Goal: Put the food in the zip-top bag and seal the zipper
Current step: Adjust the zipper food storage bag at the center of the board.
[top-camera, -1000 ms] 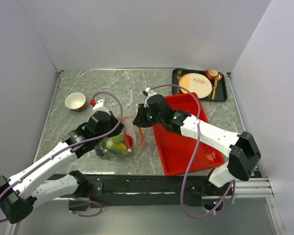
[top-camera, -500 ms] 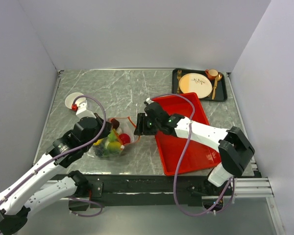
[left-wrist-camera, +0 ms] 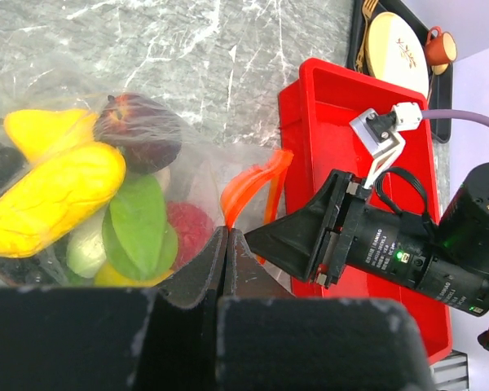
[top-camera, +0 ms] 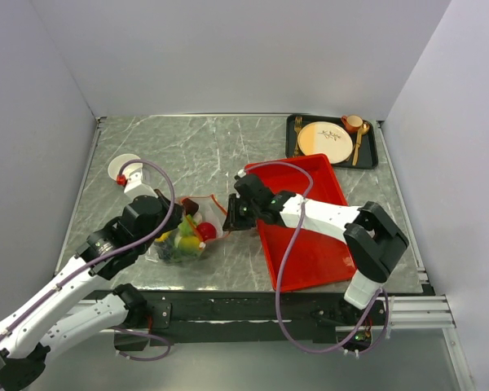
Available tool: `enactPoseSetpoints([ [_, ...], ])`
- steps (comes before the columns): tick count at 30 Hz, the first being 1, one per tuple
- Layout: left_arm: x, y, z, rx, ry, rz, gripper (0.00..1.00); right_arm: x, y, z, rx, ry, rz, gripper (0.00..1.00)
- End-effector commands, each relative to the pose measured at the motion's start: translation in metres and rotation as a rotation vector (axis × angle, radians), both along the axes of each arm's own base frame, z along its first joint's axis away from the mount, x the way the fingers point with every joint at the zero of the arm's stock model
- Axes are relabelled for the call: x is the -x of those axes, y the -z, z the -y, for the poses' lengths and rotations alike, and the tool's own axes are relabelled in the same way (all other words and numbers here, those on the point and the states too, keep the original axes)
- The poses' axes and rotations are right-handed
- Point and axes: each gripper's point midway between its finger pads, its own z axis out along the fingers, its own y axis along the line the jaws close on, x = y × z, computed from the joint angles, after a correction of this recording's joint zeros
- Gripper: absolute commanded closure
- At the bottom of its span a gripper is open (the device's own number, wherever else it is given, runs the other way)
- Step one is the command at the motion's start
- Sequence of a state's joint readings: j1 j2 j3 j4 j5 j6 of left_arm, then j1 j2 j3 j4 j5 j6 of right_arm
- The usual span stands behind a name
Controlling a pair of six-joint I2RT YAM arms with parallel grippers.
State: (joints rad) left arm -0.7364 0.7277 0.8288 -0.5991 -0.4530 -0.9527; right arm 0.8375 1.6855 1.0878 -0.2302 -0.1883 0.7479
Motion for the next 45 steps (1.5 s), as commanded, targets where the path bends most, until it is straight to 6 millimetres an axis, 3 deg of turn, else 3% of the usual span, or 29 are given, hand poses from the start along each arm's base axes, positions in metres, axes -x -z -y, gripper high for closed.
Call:
enactPoseSetpoints([
  [1, -0.002, -0.018, -0.004, 0.029, -0.028, 0.047, 0.99, -0.009, -0.024, -0.011, -0.086, -0.003, 0.058, 0.88],
  [3, -0.002, -0.018, -0.003, 0.028, -0.022, 0.046, 0.99, -0.011, -0.033, -0.009, -0.088, 0.006, 0.083, 1.00],
  [8, -0.006, -0.015, 0.013, 0.017, 0.054, 0.052, 0.99, -0.020, -0.074, -0.009, -0.120, -0.011, 0.192, 1.00],
  [10, -0.005, -0.020, 0.034, 0.017, 0.171, 0.070, 0.99, -0.024, -0.089, -0.012, -0.132, -0.020, 0.224, 1.00],
  [11, -0.008, -0.012, 0.045, -0.002, 0.208, 0.045, 0.99, -0.029, -0.103, -0.015, -0.145, -0.014, 0.250, 1.00],
  [13, -0.004, -0.014, 0.071, 0.009, 0.350, 0.035, 0.99, -0.035, -0.108, -0.019, -0.149, -0.009, 0.262, 1.00],
  [14, -0.005, -0.001, 0.084, -0.012, 0.405, -0.004, 0.99, -0.038, -0.114, -0.023, -0.157, -0.009, 0.275, 1.00],
  [15, 0.000, -0.001, 0.097, 0.007, 0.479, -0.023, 0.99, -0.039, -0.116, -0.025, -0.167, -0.013, 0.272, 1.00],
  [18, 0.000, 0.016, 0.112, -0.004, 0.511, -0.091, 0.99, -0.040, -0.115, -0.032, -0.183, -0.014, 0.252, 1.00],
  [21, -0.008, 0.014, 0.103, -0.004, 0.430, -0.057, 0.99, -0.039, -0.112, -0.030, -0.196, 0.003, 0.244, 1.00],
  [27, -0.015, -0.011, 0.086, 0.014, 0.344, 0.046, 0.95, -0.036, -0.104, -0.024, -0.177, 0.010, 0.245, 1.00],
  [31, -0.015, -0.005, 0.091, -0.001, 0.362, 0.013, 0.87, -0.037, -0.101, -0.022, -0.161, 0.019, 0.242, 1.00],
  [35, -0.012, 0.000, 0.091, 0.004, 0.367, -0.005, 0.63, -0.039, -0.101, -0.018, -0.147, 0.039, 0.246, 1.00],
  [38, -0.010, 0.003, 0.085, 0.001, 0.347, -0.015, 0.54, -0.039, -0.100, -0.013, -0.141, 0.059, 0.241, 1.00],
  [40, -0.009, -0.002, 0.078, 0.005, 0.319, 0.002, 0.46, -0.038, -0.095, -0.010, -0.123, 0.069, 0.233, 1.00],
  [41, -0.008, -0.004, 0.075, 0.014, 0.306, 0.006, 0.36, -0.037, -0.095, -0.009, -0.122, 0.071, 0.231, 1.00],
  [45, -0.002, -0.013, 0.057, 0.044, 0.247, 0.047, 0.23, -0.036, -0.087, -0.005, -0.107, 0.088, 0.211, 1.00],
])
